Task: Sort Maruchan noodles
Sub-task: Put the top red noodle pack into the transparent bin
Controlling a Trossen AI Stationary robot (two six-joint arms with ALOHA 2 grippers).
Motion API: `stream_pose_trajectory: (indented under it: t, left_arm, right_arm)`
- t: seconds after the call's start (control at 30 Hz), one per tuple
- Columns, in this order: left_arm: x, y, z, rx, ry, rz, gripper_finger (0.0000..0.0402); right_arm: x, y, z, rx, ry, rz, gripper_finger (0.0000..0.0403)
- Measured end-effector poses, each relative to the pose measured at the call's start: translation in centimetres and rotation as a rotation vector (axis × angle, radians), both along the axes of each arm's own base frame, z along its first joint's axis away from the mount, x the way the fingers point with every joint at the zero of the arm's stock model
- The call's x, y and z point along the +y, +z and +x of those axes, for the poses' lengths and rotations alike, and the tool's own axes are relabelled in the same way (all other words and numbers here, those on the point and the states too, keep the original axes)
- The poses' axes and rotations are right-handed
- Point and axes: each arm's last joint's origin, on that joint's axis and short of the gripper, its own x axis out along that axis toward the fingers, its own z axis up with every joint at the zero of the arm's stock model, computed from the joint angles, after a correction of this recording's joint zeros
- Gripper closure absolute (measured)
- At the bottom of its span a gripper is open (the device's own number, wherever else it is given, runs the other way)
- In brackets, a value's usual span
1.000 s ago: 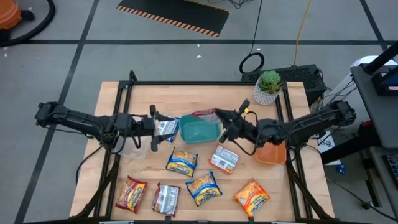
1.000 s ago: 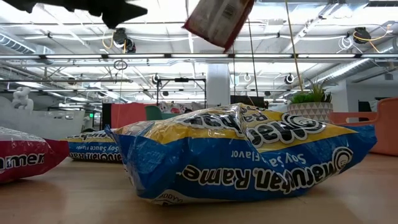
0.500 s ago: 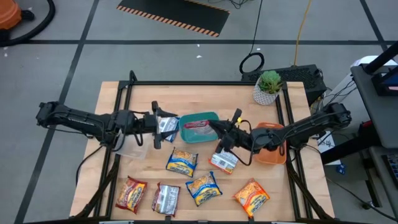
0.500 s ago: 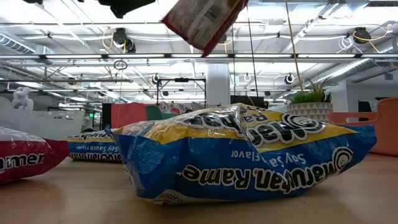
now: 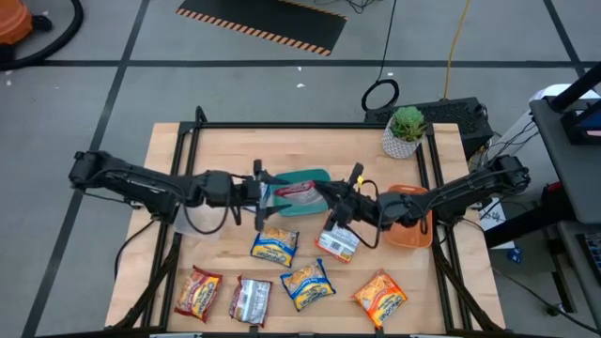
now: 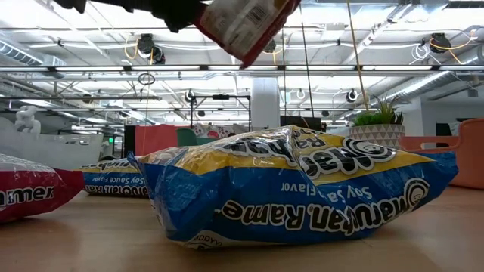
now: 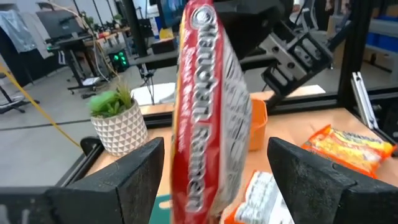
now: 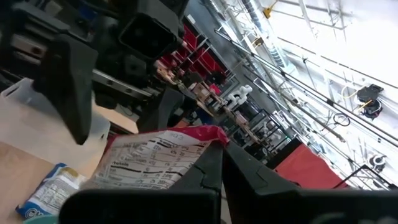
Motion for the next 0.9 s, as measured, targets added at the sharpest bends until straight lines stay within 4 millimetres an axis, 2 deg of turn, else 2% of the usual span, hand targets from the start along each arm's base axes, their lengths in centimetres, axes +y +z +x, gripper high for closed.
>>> stream_pose_trajectory:
  t: [0.2, 0.3, 0.43, 0.6, 0.9]
  left_arm:
    - [0.2, -0.9, 0.9, 0.015, 0.025, -0.004, 0.0110]
    - [0.7, -1.2, 1.1, 0.027, 0.042, -0.033, 0.0110]
    - [1.0, -1.5, 1.3, 0.042, -0.017, -0.069, 0.0121]
    - [0.9, -1.5, 1.3, 0.044, -0.110, -0.067, 0.0172]
    - [0.9, -1.5, 1.3, 0.047, -0.115, -0.012, 0.0267]
  right_arm:
    - [0.0, -0.1, 0.0, 0.009, 0.008, -0.004, 0.0403]
    - [0.2, -0.1, 0.1, 0.011, 0.072, -0.013, 0.0403]
    - [0.4, -0.1, 0.2, 0.002, 0.133, -0.003, 0.0403]
    - [0.3, -0.2, 0.2, 0.009, 0.129, -0.005, 0.0403]
    - [-0.1, -0.4, 0.3, 0.049, 0.113, -0.029, 0.0403]
